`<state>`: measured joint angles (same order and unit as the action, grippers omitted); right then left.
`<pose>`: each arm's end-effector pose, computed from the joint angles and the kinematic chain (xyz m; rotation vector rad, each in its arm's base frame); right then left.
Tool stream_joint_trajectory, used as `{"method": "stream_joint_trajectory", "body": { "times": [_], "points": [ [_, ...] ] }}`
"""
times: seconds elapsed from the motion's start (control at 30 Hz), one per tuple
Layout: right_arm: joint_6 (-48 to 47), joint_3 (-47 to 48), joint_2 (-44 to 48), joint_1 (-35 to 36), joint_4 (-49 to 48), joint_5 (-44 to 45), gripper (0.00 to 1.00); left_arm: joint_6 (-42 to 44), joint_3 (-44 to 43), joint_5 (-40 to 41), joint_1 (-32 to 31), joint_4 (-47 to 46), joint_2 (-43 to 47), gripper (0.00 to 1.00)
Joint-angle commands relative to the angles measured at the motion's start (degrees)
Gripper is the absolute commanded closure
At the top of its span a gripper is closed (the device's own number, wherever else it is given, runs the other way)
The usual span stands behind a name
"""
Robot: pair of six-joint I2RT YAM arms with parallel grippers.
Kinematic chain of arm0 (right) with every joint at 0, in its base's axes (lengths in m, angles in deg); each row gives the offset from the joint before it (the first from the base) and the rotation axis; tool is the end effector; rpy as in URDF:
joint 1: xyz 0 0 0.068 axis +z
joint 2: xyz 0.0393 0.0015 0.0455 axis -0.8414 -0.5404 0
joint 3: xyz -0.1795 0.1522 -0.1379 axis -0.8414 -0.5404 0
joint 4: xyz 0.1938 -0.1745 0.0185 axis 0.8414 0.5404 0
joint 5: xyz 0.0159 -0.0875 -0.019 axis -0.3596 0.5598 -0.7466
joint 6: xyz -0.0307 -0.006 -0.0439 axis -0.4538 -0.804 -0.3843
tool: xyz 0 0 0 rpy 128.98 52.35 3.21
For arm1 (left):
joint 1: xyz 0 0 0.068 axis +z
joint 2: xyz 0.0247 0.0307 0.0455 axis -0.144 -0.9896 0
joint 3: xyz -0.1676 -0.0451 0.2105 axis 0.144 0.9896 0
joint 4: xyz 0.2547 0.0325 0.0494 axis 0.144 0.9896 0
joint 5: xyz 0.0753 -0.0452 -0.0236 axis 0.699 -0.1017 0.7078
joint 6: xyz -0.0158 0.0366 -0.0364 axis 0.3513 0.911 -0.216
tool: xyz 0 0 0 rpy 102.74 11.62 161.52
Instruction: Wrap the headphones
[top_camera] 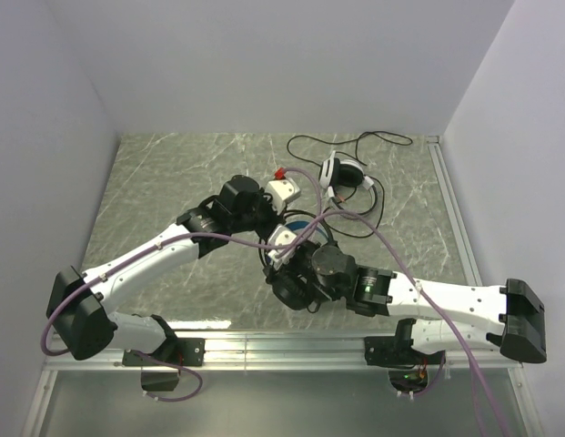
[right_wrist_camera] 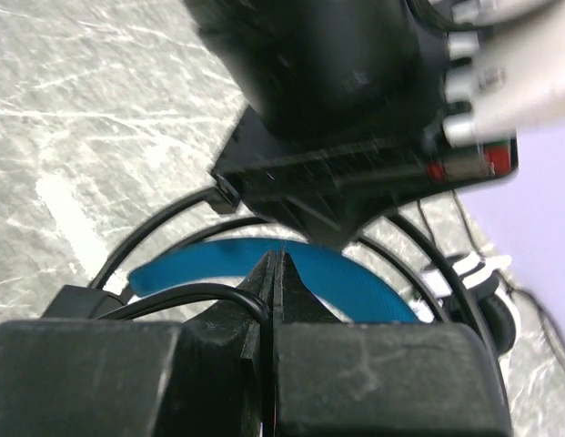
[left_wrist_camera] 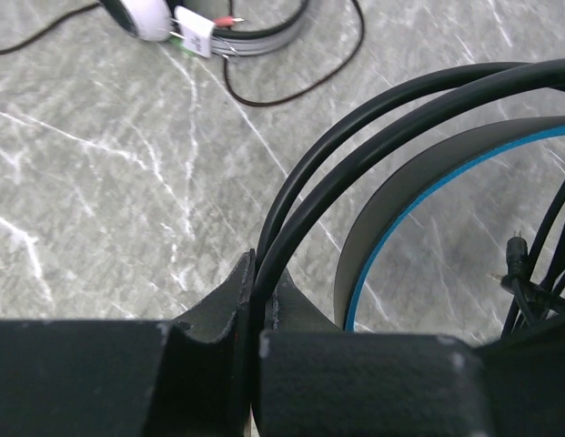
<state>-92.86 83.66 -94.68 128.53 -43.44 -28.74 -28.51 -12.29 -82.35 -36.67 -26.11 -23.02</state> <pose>0.0971 0.2374 0.3021 -1.0465 1.3653 0.1940 0.2100 -0.2183 0.3182 1.0168 1.8757 -0.5918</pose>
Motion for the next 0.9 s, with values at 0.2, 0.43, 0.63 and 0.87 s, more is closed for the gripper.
{"method": "stream_joint_trajectory", "body": {
  "times": [0.2, 0.43, 0.63, 0.87],
  "points": [
    [12.32, 3.08, 2.01, -8.13, 4.25, 0.05, 1.0, -1.47, -2.69, 3.03, -0.14, -0.98, 1.19, 1.0],
    [18.48, 5.55, 1.04, -10.95, 9.61, -2.33, 0.89, -2.79, -4.36, 6.81, -0.4, -0.01, -0.65, 1.0],
    [21.82, 8.45, -0.01, -12.88, 13.66, -3.12, 0.79, -2.7, -6.73, 10.06, -1.54, 1.65, -4.17, 1.0],
    [24.28, 12.06, -0.55, -16.04, 20.87, -8.21, 0.73, -3.14, -7.61, 12.96, -1.63, 0.87, -6.63, 1.0]
  ]
}}
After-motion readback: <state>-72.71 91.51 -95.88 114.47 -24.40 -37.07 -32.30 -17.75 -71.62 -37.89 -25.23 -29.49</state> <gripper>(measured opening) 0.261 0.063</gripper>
